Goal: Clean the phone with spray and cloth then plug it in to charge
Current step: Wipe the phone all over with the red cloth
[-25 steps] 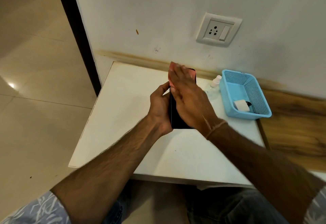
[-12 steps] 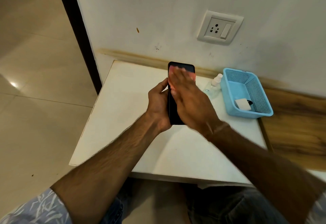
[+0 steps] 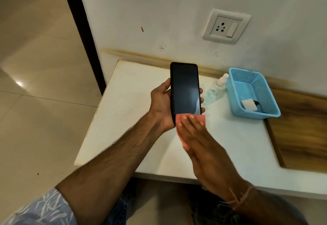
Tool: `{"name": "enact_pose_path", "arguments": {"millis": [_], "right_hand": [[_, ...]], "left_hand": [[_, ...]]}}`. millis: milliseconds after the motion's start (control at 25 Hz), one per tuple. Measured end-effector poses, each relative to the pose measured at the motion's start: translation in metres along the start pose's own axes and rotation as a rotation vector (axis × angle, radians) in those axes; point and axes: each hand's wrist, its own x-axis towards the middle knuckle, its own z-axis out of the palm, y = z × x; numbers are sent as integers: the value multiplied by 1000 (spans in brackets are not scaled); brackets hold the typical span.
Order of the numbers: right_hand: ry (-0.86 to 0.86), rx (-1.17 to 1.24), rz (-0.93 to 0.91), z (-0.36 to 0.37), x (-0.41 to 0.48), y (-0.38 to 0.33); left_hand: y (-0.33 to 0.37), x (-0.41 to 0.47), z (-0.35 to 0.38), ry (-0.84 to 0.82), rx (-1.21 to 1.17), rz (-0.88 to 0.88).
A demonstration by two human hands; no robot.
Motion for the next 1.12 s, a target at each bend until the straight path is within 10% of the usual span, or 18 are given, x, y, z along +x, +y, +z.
{"name": "enact_pose_path", "arguments": {"millis": [280,560,840,1120], "right_hand": [[118,78,252,-13,67,18],[-36,-78,-6,5,-4,4],[-15,20,242,-14,68,20],[-122,-47,63,-4,3,6]], "left_hand": [[-6,0,8,73,62,-11],[2,-4,5,-9,-19,16],[-10,0,13,121,75,2],[-2,-3,5,31,-47,-5]]}}
